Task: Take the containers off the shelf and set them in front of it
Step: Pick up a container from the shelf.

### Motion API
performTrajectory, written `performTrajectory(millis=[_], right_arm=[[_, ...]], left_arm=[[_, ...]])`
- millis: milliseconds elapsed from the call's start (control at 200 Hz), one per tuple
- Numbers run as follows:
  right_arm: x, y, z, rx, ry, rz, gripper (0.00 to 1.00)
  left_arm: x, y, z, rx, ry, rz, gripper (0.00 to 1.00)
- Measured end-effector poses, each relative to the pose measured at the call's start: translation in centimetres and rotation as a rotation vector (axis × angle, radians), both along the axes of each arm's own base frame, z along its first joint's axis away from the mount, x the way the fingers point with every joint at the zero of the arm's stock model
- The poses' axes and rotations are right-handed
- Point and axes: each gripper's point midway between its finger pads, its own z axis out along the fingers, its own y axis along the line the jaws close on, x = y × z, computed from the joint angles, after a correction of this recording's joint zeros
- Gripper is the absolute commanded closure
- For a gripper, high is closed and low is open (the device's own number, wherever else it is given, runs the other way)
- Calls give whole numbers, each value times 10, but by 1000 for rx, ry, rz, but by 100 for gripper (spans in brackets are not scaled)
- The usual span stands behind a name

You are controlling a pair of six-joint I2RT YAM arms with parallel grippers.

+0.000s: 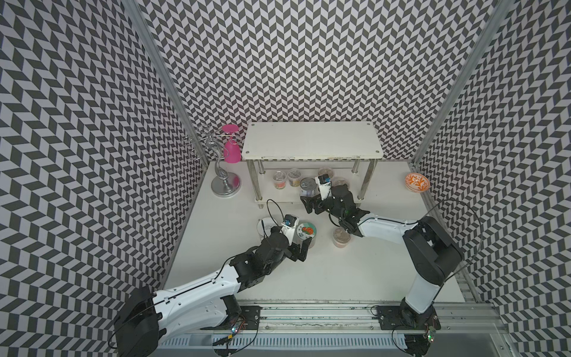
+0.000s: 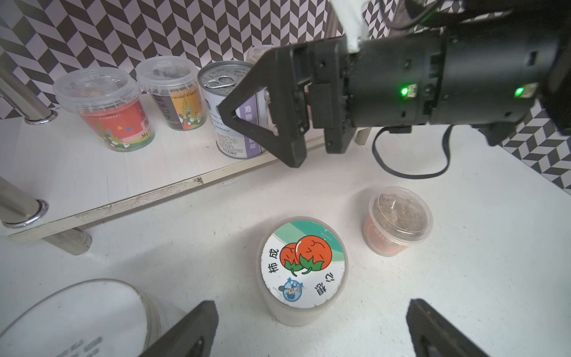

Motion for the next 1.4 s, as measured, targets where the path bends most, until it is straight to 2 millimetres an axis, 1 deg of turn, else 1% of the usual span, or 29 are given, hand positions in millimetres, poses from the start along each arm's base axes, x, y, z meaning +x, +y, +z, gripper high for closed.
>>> performTrajectory(millis=[120, 315, 355, 411, 466, 576, 636, 791, 926, 1031, 1106, 1227, 1307, 1397], right_arm=[[14, 0, -11, -17, 13, -46, 0], [34, 9, -19, -22, 11, -76, 0], [37, 10, -20, -23, 10, -80, 1], [40, 12, -21, -25, 8, -86, 5], [43, 12, -22, -27, 7, -93, 11], [44, 11, -21, -35, -4, -94, 31], [44, 12, -20, -35, -10, -89, 38], [40, 13, -21, -41, -25, -65, 39], [26, 9, -20, -58, -23, -29, 39], [10, 3, -13, -67, -28, -1, 37], [-2, -3, -1, -67, -47, 19, 37], [-25, -14, 26, -59, -95, 53, 37], [-45, -27, 45, -53, -132, 67, 37], [-70, -45, 60, -51, -158, 72, 37]], left_arm=[[-1, 1, -3, 2, 5, -4, 0], [-3, 1, -6, 5, 13, -11, 0], [-3, 1, -6, 5, 14, -12, 0], [-4, 1, -6, 4, 15, -14, 0], [-4, 1, -6, 4, 15, -14, 0], [-4, 0, -6, 3, 16, -17, 0], [-4, 0, -6, 3, 16, -17, 0], [-4, 0, -6, 3, 16, -17, 0], [-4, 0, -6, 3, 17, -18, 0], [-3, -1, -8, 8, 21, -19, 0], [-3, -2, -10, 10, 24, -23, 0], [-2, -2, -12, 11, 29, -26, 0], [-1, -2, -12, 10, 29, -27, 0], [1, -3, -11, 1, 29, -30, 0]])
